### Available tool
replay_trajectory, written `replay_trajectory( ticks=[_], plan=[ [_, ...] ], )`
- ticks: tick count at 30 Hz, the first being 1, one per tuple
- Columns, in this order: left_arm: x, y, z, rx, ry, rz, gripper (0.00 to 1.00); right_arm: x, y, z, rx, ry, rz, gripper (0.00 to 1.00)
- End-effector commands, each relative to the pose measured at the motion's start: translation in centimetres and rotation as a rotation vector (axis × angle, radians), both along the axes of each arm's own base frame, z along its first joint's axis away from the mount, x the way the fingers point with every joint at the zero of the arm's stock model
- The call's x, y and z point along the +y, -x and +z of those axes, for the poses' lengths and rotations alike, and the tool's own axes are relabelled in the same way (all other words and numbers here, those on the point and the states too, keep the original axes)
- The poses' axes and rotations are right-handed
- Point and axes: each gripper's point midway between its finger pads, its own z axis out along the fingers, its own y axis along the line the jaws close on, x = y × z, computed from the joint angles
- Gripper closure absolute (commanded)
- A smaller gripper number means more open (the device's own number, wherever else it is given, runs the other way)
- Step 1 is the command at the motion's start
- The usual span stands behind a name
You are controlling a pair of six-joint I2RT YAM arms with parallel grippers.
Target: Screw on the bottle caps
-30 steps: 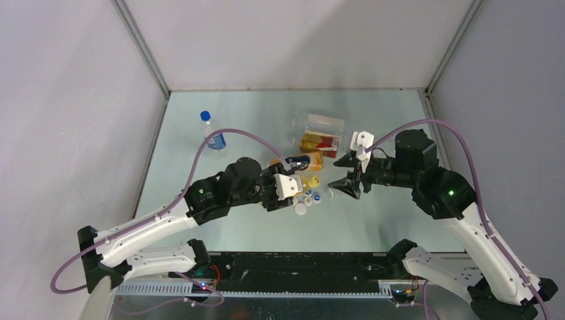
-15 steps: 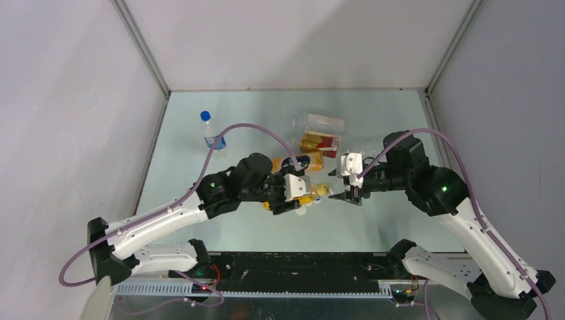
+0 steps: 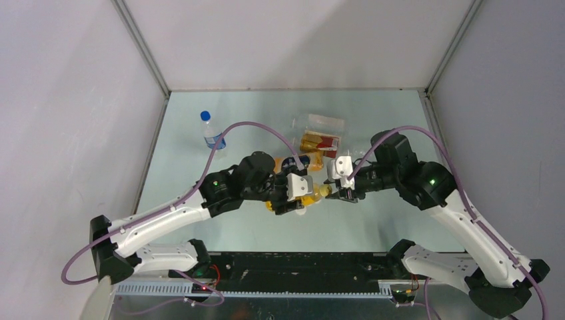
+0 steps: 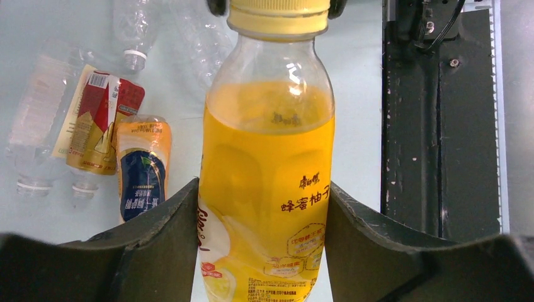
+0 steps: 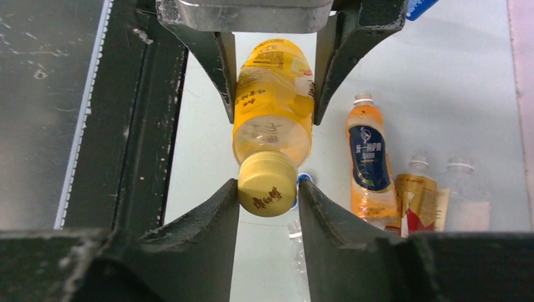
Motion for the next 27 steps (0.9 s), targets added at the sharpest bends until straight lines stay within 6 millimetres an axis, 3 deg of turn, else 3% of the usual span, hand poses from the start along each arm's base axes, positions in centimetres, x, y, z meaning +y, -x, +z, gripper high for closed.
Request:
replay_trajectory(
  ticks=[1,4,5,7,10,11,16,18,19,20,23,24,27],
  plan=[
    [-0.7,-0.1,2.6,-0.022,0.075,-0.014,1.0,1.0,0.1,1.0,0.022,-0.047,0.021,0.64],
    [-0.6,-0.3,2.2,-0.031,0.077,0.0,1.0,1.5,-0.2,1.2,0.067,-0.063,-0.009,0.79],
    [-0.6,-0.4,2.3,-0.036,0.078,0.005,1.0,1.6,-0.2,1.0,0.121,-0.065,-0.034,0.91],
    [-0.4,-1.0,2.3,-0.055,0.077,0.033,1.0,2.1,-0.5,0.9,0.209,-0.071,-0.09,1.0],
    [0.2,-2.8,2.6,-0.114,0.092,0.132,1.0,2.8,-0.7,1.2,0.409,-0.105,-0.224,1.0],
    [0.2,-3.1,3.5,-0.143,0.127,0.151,1.0,3.0,-1.1,1.2,0.464,-0.113,-0.274,1.0],
    [2.2,-6.1,3.6,-0.368,0.107,0.364,1.0,3.6,-3.9,0.8,0.803,-0.185,-0.642,1.0],
    [2.1,-6.0,4.5,-0.482,0.116,0.42,1.0,3.4,-5.2,0.8,0.879,-0.229,-0.779,1.0],
    [2.8,-6.4,3.9,-0.516,0.084,0.465,1.0,3.3,-5.8,1.0,0.884,-0.253,-0.816,1.0],
    [2.4,-6.3,4.8,-0.548,0.116,0.473,1.0,3.3,-5.9,1.4,0.908,-0.276,-0.836,1.0],
    [2.9,-6.5,4.2,-0.563,0.098,0.514,1.0,2.8,-6.8,2.9,0.858,-0.352,-0.859,1.0],
    [3.0,-6.6,3.7,-0.558,0.08,0.516,1.0,2.7,-6.7,3.7,0.824,-0.375,-0.834,0.96],
    [3.0,-6.3,2.2,-0.482,0.046,0.485,1.0,2.4,-5.9,4.9,0.625,-0.358,-0.676,0.64]
  ],
)
